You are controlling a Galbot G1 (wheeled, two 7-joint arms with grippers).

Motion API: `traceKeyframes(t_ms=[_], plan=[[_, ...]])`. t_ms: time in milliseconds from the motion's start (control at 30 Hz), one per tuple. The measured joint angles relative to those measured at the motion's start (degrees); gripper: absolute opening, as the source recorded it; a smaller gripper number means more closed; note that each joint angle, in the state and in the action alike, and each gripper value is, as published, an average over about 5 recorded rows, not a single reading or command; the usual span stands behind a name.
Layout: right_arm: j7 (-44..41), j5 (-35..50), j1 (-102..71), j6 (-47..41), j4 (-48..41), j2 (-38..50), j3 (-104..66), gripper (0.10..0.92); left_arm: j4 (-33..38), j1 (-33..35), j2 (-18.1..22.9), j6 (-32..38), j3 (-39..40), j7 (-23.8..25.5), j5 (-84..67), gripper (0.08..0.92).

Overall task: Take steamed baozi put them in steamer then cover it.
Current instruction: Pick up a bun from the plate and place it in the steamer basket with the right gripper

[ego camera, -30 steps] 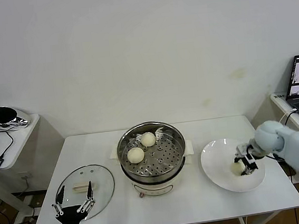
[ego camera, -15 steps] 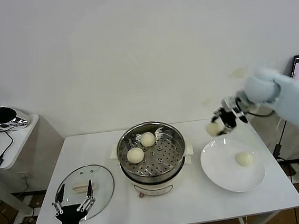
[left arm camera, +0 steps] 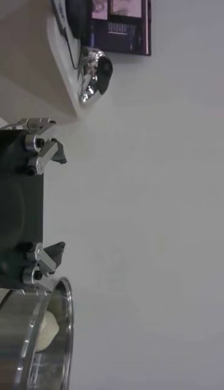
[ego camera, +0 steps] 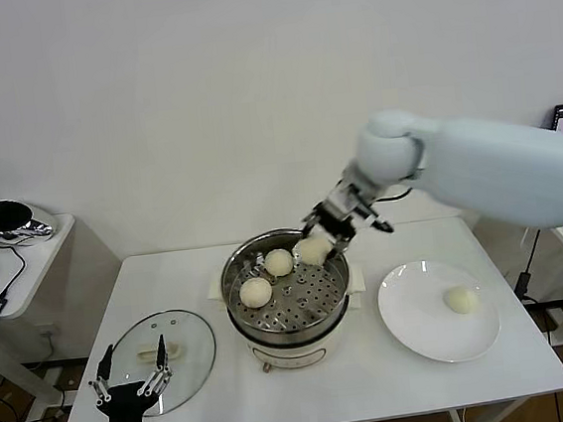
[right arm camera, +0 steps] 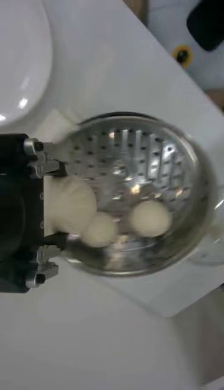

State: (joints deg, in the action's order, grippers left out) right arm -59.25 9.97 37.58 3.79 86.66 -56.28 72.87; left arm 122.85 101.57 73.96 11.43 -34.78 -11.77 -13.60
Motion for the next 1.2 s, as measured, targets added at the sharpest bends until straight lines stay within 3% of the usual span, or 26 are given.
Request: traceKeyframes(t_ms=[667, 767, 967, 1200], plan=[[2.9, -14.19, -4.44, 14.48, -1.68, -11.65, 6.85, 0.581, -0.36, -0.87, 0.64, 0.02, -0.01, -0.42, -0.28, 0.823], [3.29, -14.83, -4.8, 15.08, -1.57, -11.96, 7.16, 0.621, -0.41, -0.94, 0.65, 0.02, 0.04, -0.41, -0.29, 0.823], [3.37, -15.25, -4.51, 15.97, -0.95, -11.76, 7.49, 0.779, -0.39, -0.96, 0.62, 0.02, 0.07, -0.41, -0.29, 0.823], [2.5, -13.97, -1.54, 15.62, 0.2, -9.0, 7.12, 0.822, -0.18, -1.01, 0.28, 0.02, 0.17, -0.4, -0.29, 0.823]])
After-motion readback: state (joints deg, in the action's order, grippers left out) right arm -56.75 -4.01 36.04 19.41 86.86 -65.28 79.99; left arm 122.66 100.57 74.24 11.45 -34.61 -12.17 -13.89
